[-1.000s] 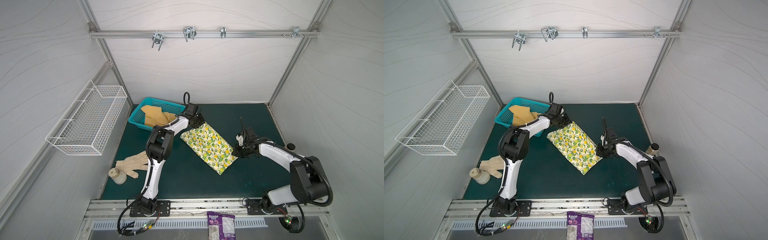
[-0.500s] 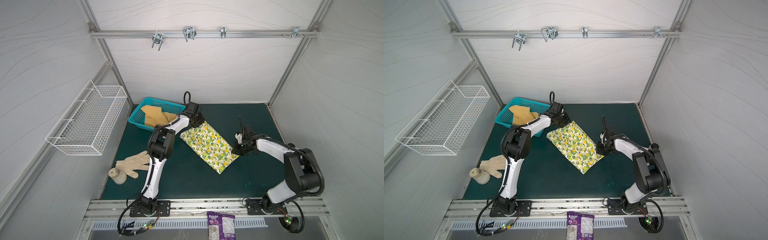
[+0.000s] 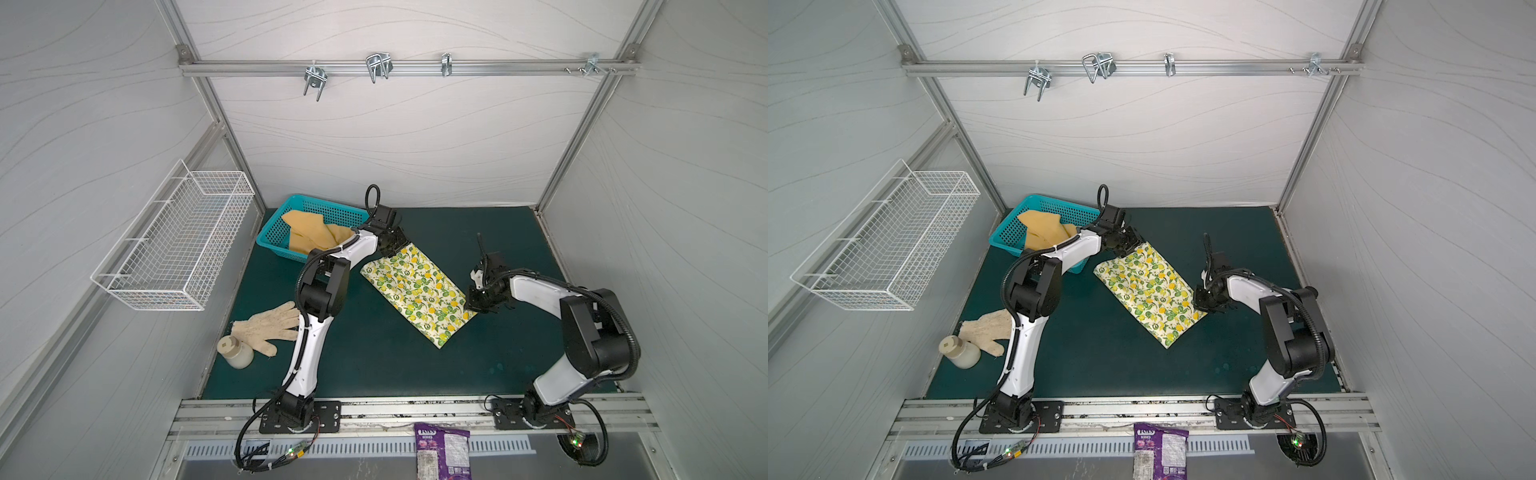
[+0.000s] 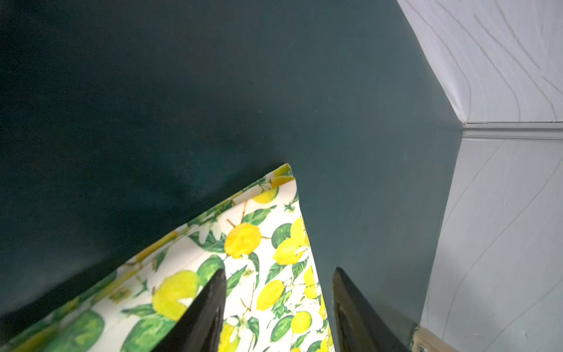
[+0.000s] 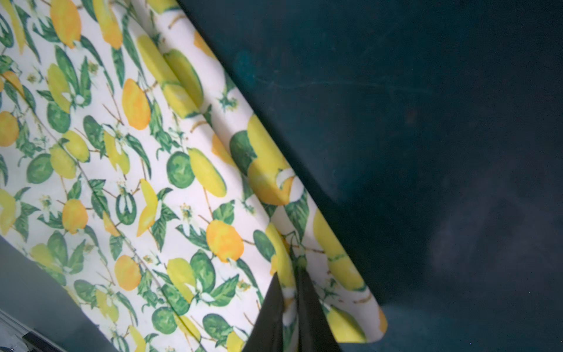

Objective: Fold and stack the skirts

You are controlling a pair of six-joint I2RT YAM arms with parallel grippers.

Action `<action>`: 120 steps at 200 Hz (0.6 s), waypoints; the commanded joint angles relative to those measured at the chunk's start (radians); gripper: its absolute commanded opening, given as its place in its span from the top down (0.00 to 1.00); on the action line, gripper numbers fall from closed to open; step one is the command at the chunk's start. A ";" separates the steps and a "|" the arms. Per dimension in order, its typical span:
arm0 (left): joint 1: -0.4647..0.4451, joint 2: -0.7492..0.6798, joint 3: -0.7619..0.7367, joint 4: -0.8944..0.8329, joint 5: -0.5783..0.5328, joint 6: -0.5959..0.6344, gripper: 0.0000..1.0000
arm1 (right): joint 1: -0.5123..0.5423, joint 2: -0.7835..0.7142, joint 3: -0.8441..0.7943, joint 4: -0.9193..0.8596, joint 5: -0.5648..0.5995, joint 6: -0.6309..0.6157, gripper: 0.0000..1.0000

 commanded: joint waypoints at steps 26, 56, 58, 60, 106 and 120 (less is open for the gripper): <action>-0.008 -0.118 -0.093 0.058 -0.011 -0.002 0.40 | -0.009 0.008 0.023 -0.012 0.021 -0.024 0.87; -0.008 -0.168 -0.158 0.081 -0.018 0.004 0.39 | -0.009 0.017 0.031 -0.018 0.034 -0.026 0.87; -0.008 -0.171 -0.161 0.082 -0.018 0.004 0.39 | -0.009 0.018 0.031 -0.018 0.037 -0.028 0.87; -0.008 -0.175 -0.164 0.083 -0.019 0.004 0.39 | -0.010 0.019 0.032 -0.018 0.038 -0.028 0.87; -0.009 -0.236 -0.237 0.111 -0.004 0.005 0.38 | -0.017 0.030 0.039 -0.018 0.066 -0.038 0.87; -0.011 -0.257 -0.264 0.124 -0.002 0.006 0.37 | -0.019 0.031 0.051 -0.025 0.069 -0.036 0.87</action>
